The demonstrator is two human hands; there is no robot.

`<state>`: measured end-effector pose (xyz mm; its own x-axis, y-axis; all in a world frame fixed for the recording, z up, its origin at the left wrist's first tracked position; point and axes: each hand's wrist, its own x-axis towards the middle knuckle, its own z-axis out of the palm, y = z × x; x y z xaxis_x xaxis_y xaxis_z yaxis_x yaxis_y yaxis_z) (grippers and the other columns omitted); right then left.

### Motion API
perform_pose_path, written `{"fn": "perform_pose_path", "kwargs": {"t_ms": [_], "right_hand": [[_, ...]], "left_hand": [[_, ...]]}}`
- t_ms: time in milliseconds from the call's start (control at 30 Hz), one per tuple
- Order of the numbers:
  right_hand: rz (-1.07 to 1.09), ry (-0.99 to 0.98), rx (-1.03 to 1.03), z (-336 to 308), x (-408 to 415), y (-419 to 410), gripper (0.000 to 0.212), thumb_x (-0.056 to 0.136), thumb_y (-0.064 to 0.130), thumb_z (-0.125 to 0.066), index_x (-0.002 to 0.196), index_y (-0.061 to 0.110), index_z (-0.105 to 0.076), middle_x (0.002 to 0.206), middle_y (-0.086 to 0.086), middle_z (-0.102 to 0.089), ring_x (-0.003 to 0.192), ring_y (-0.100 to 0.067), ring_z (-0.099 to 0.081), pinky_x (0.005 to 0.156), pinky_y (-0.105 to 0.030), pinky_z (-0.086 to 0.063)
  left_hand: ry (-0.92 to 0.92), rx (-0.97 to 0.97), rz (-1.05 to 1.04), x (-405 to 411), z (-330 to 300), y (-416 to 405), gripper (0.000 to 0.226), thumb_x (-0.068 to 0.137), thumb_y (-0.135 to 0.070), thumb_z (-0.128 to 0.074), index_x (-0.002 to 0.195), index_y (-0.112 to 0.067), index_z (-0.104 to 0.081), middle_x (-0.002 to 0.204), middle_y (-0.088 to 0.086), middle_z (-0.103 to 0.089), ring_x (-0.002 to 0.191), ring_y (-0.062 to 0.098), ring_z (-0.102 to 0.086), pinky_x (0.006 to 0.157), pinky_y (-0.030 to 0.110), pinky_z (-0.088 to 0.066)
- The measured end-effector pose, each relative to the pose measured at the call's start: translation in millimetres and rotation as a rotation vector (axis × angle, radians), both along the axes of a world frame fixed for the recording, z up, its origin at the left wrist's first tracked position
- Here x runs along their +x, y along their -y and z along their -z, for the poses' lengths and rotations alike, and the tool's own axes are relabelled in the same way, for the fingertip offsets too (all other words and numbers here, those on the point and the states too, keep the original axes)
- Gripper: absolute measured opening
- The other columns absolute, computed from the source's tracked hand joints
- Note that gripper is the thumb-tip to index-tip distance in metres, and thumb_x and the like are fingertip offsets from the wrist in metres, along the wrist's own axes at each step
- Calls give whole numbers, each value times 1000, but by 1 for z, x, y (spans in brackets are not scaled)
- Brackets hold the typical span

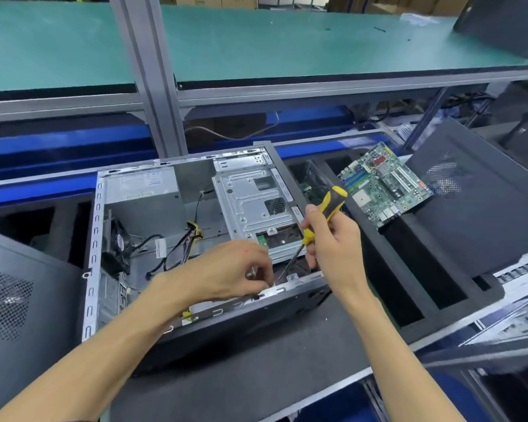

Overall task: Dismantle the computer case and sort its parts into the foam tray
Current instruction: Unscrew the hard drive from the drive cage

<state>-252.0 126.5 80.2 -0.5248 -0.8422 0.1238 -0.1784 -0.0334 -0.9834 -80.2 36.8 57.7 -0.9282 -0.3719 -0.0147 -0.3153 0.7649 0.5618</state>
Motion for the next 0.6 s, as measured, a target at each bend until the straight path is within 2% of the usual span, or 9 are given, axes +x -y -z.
{"fn": "perform_pose_path", "kwargs": {"t_ms": [67, 200, 300, 367, 500, 600], "right_hand": [[6, 65, -3, 1, -4, -2, 36, 100, 37, -57, 66, 25, -58, 52, 3, -44, 37, -20, -41, 38, -23, -34], [-10, 89, 7, 6, -8, -2, 36, 100, 36, -56, 65, 26, -59, 54, 0, -43, 37, -18, -41, 38, -27, -36], [-5, 97, 13, 8, -11, -3, 35, 101, 33, -57, 69, 20, -59, 54, 0, -43, 38, -18, -41, 38, -27, -36], [11, 96, 14, 9, -13, -3, 36, 102, 33, -57, 70, 17, -58, 51, 2, -43, 37, -18, -42, 38, -27, -37], [27, 106, 14, 5, -15, -3, 37, 99, 38, -56, 63, 27, -59, 49, 5, -43, 37, -18, -43, 40, -25, -37], [32, 115, 15, 4, -16, -3, 37, 98, 39, -56, 63, 27, -59, 50, 5, -43, 37, -19, -43, 40, -26, -37]], "left_hand": [[27, 30, 30, 0, -2, 3, 4, 88, -27, -69, 88, -27, -73, 88, -17, -61, 91, 0, -54, 86, 24, -47], [147, 24, 74, -7, -8, 8, 3, 90, -25, -65, 90, -28, -65, 92, -15, -58, 89, -2, -51, 84, 20, -45], [226, 28, 111, -14, -13, 9, 6, 93, -24, -61, 89, -28, -59, 92, -16, -53, 86, -6, -46, 81, 14, -40], [229, 56, 108, -15, -13, 10, 5, 93, -23, -60, 89, -25, -60, 90, -15, -52, 85, -5, -46, 79, 12, -39], [211, 92, 97, -13, -10, 11, 5, 94, -24, -61, 89, -24, -61, 90, -13, -54, 86, -6, -46, 77, 7, -36], [202, 91, 101, -12, -8, 11, 5, 94, -25, -62, 89, -25, -61, 91, -14, -55, 87, -6, -46, 77, 6, -35]]}}
